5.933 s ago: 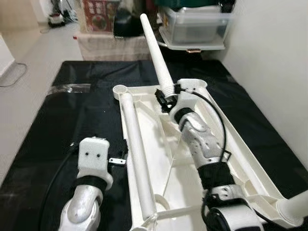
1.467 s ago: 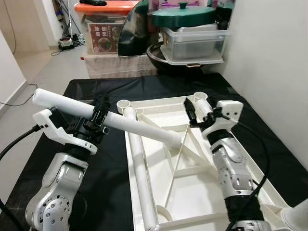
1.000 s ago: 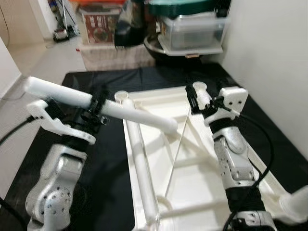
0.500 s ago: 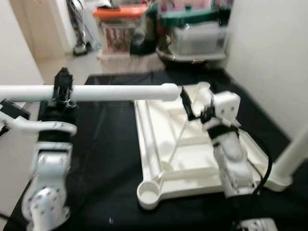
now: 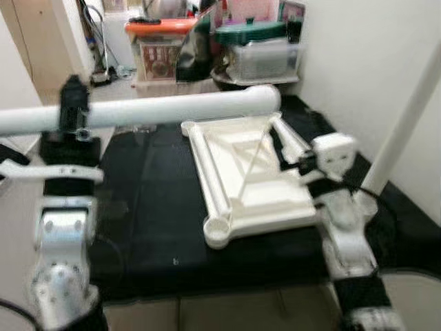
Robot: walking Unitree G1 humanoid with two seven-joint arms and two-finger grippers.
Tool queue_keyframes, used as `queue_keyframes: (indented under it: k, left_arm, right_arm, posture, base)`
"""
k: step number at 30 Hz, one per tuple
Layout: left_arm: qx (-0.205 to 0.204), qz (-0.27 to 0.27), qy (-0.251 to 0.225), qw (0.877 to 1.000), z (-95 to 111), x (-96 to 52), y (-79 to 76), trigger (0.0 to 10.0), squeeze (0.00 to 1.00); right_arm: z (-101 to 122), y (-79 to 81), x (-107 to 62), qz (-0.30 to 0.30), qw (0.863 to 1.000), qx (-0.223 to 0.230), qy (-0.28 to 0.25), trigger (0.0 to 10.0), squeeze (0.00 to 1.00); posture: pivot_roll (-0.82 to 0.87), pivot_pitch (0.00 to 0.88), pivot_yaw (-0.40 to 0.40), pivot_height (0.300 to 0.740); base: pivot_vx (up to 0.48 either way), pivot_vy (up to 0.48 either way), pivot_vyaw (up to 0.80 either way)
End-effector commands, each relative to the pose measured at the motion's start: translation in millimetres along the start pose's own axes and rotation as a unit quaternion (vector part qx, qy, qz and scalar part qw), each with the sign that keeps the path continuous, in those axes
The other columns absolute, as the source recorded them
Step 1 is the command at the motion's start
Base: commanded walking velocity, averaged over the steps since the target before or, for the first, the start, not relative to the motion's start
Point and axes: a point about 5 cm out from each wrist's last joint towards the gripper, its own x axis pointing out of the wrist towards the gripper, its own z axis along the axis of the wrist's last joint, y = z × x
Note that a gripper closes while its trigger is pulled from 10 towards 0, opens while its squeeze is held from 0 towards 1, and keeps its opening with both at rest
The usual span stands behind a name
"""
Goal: Building children table
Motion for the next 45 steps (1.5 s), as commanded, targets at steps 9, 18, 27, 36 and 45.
queue_keyframes:
  k: [9, 18, 27, 36, 45]
  left_arm:
    - [0.007, 0.003, 0.017, 1.0, -0.6, -1.7, 2.5, 10.0, 0.0]
    - [0.048, 0.006, 0.048, 0.998, -2.1, -1.8, 7.9, 10.0, 0.0]
    - [0.086, -0.009, 0.115, 0.99, -16.9, 3.8, 11.4, 10.0, 0.0]
    - [0.135, -0.003, 0.173, 0.976, -35.1, 4.6, 19.2, 10.0, 0.0]
    - [0.134, -0.035, 0.231, 0.963, -60.2, 5.2, 14.0, 10.0, 0.0]
  right_arm:
    - [-4.5, -12.6, 3.5, 0.048, 0.997, -0.05, 0.028, 10.0, 0.0]
    - [-11.7, -11.6, -6.7, 0.29, 0.942, -0.153, 0.078, 10.0, 0.0]
    - [26.9, -20.1, 8.9, 0.454, 0.875, -0.143, 0.091, 10.0, 0.0]
    - [51.0, -10.2, 30.1, 0.502, 0.854, -0.115, 0.071, 10.0, 0.0]
    - [28.5, 16.7, 5.2, 0.59, 0.794, -0.075, 0.129, 10.0, 0.0]
  posture:
    - [-0.04, 0.0, -0.023, 0.74]
    - [-0.06, 0.0, -0.004, 0.74]
    - [-0.06, 0.0, 0.015, 0.74]
    - [-0.06, 0.0, 0.011, 0.74]
    - [-0.05, 0.0, 0.011, 0.74]
  base:
    - [-0.168, 0.0, 0.0]
    - [0.0, 0.0, 0.0]
    - [0.0, 0.0, 0.0]
    - [0.0, 0.0, 0.0]
    - [0.0, 0.0, 0.0]
